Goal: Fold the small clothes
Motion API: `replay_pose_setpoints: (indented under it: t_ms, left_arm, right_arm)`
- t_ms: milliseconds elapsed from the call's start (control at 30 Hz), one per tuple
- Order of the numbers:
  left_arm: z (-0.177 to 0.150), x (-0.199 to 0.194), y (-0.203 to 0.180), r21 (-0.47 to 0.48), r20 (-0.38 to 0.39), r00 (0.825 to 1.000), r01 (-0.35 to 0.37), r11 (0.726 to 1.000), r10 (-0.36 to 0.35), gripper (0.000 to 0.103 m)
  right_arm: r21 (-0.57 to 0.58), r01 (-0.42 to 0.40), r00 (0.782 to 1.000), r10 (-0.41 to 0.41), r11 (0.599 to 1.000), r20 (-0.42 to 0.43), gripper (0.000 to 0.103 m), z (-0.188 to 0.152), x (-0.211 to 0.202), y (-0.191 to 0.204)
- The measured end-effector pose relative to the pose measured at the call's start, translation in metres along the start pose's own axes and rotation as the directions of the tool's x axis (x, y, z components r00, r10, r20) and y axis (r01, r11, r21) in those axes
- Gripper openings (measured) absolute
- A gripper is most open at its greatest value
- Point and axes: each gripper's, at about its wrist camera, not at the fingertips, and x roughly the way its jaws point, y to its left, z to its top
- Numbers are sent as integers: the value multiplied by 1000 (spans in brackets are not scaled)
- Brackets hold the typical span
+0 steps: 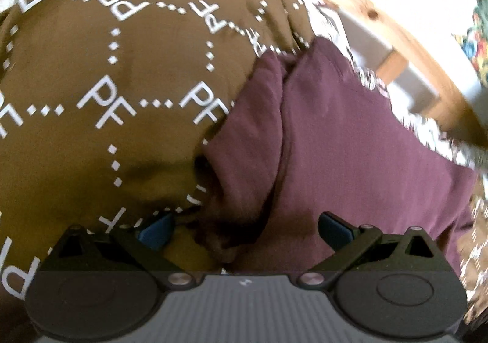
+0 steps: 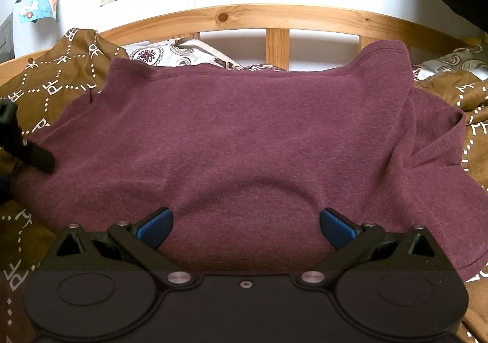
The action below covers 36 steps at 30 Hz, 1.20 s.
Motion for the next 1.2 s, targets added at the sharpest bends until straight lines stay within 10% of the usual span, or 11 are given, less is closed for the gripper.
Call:
replay_pose_setpoints:
  t_ms: [900, 1200]
  left_arm:
    - [1, -2, -19, 69, 195, 980, -39, 997, 25, 99]
    - [12, 18, -22, 121, 98, 995, -10, 993, -2, 98]
  right_arm:
    - [2, 1, 1000, -1, 1000, 2, 103, 0, 0, 0]
    - [2, 2, 1000, -2, 1000, 2, 102, -1, 0, 0]
